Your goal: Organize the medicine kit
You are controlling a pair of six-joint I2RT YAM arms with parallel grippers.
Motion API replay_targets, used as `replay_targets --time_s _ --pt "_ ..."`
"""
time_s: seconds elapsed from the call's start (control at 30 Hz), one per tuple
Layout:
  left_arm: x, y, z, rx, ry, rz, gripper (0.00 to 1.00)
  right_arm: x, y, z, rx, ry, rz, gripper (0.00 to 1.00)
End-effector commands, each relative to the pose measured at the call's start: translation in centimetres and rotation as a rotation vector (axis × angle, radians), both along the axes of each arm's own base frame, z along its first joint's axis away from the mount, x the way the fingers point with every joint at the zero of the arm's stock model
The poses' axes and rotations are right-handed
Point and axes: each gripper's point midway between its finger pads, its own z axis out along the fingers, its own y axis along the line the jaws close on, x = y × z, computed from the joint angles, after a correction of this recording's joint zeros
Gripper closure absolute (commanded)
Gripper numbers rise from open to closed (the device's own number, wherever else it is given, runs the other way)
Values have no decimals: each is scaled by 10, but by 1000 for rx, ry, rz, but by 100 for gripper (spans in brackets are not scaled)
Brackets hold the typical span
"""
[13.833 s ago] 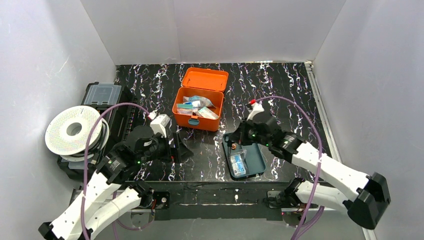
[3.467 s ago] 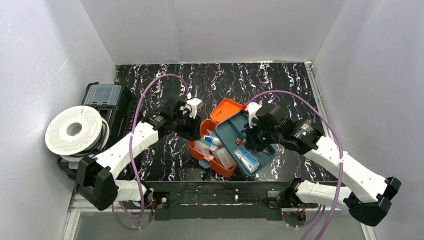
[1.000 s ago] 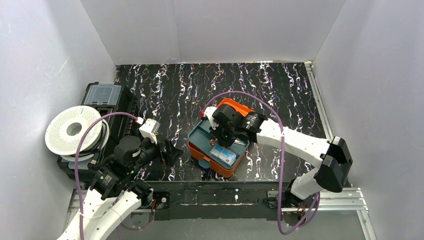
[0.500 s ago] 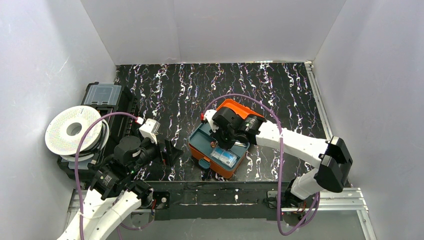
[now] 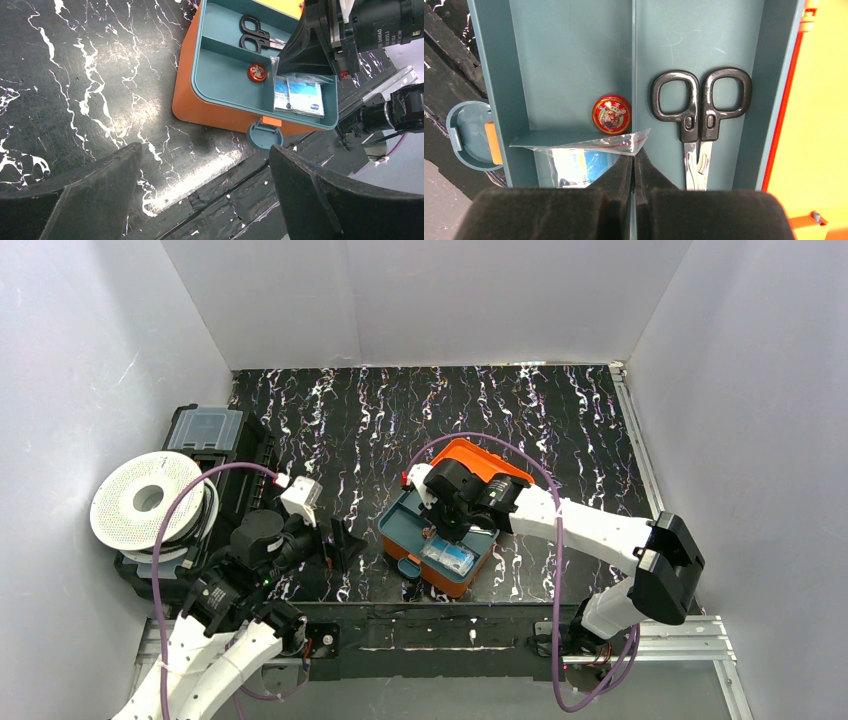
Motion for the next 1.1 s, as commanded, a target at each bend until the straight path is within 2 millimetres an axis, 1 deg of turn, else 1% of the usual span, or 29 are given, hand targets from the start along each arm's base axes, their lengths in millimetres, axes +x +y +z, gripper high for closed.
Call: replay_targets --time_s 0.0,0.13,0.17,0.27,0.43,0.6,0.8,0.9,1.07 --pt "-1 -4 -4 4 19 -19 2 -6 -9 -21 -68 32 -1 99" --pt "-1 -5 -4 5 22 -22 2 -3 -6 -13 -54 19 -16 99" --pt "-1 -5 -5 6 23 -23 2 -2 -6 -10 -52 16 -21 97" --pt "-1 -5 -5 5 25 -26 2 1 -6 -1 -43 3 -36 86" --pt "-1 -6 -5 5 30 -32 2 5 -5 15 -20 -26 -51 71" --pt "-1 -7 -6 6 31 -35 2 8 -3 29 7 -47 -65 63" --pt "-2 -7 -5 5 31 -37 2 13 -4 50 41 -87 -91 57" --pt "-2 -7 -6 4 33 -39 2 16 -7 60 52 -115 -109 52" --pt "-2 -8 -7 6 40 -42 2 20 -22 77 57 -159 -176 45"
